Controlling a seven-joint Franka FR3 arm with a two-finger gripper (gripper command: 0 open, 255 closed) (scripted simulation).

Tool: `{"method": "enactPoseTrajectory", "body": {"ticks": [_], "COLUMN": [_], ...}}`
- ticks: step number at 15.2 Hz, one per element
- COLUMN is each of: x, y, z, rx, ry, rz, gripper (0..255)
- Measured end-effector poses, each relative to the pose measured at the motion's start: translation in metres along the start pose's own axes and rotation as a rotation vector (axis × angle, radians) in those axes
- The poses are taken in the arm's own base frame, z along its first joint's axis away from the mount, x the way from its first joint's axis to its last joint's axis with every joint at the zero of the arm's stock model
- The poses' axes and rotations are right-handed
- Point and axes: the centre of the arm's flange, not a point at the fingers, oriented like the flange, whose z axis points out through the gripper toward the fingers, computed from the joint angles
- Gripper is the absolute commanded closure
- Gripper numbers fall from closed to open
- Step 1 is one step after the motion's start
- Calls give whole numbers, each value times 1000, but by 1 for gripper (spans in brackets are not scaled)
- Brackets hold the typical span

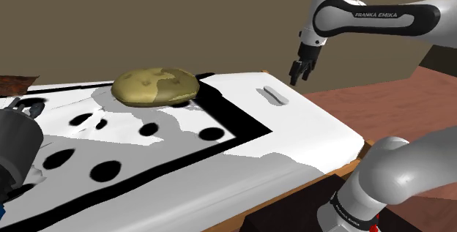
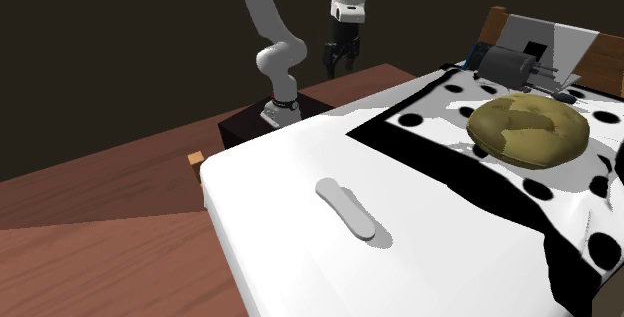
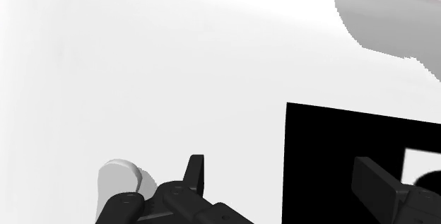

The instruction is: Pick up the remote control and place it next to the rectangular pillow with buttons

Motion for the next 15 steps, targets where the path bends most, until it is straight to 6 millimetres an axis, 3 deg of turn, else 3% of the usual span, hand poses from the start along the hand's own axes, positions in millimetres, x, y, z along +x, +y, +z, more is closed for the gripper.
{"method": "enactPoseTrajectory", "body": {"ticks": [15], "x": [121], "y": [120], "z": [105], "rx": [46], "ry": [-4], "rz": [91], "gripper": [0]}}
